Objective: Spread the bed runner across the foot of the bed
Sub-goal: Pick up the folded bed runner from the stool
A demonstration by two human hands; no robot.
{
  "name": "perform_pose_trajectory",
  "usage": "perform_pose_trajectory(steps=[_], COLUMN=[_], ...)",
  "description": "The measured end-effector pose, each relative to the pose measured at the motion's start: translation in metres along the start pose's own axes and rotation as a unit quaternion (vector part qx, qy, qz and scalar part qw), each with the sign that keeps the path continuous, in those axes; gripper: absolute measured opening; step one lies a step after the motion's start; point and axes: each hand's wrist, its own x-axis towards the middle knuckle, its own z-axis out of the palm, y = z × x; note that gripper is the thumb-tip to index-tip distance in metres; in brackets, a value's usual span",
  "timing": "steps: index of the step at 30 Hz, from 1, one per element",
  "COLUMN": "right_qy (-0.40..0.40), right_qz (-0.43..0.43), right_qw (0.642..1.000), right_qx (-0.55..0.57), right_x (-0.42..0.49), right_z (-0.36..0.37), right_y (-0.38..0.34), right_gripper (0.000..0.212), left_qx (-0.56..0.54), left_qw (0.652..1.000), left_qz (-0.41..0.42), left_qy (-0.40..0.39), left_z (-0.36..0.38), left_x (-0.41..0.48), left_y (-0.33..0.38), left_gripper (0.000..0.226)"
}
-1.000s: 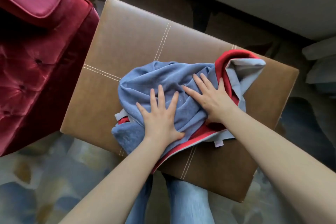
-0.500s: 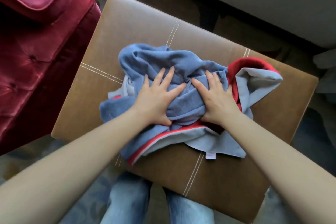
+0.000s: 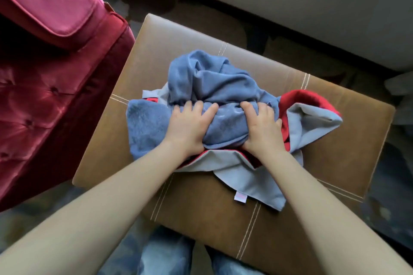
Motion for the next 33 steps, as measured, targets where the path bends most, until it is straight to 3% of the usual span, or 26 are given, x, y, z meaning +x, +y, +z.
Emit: perform_pose_trajectory(steps=[4, 10, 14, 33], right_qy=[0.015, 0.029, 0.061, 0.212], right_qz=[-0.022, -0.038, -0.045, -0.132], right_qw=[0.998, 0.994, 0.992, 0.966], right_qx=[0.05, 0.098, 0.101, 0.068], right_x=[0.002, -0.005, -0.024, -0.108], right_z=[-0.003, -0.031, -0.069, -0.396], right_y=[-0.002, -0.017, -0.033, -0.126], right_gripper=[0.042, 0.034, 0.031, 0.024], left_qx=[-0.044, -0.041, -0.027, -0.006], left_qw=[0.999, 0.997, 0.994, 0.944], left_qz=[-0.004, 0.015, 0.034, 0.009], left_qy=[0.026, 0.068, 0.104, 0.33], left_z=[-0.003, -0.034, -0.069, -0.381], left_x=[-0.001, -0.008, -0.027, -0.136], left_y=[-0.002, -0.016, -0.029, -0.073], left_gripper=[0.071, 0.055, 0.058, 0.057])
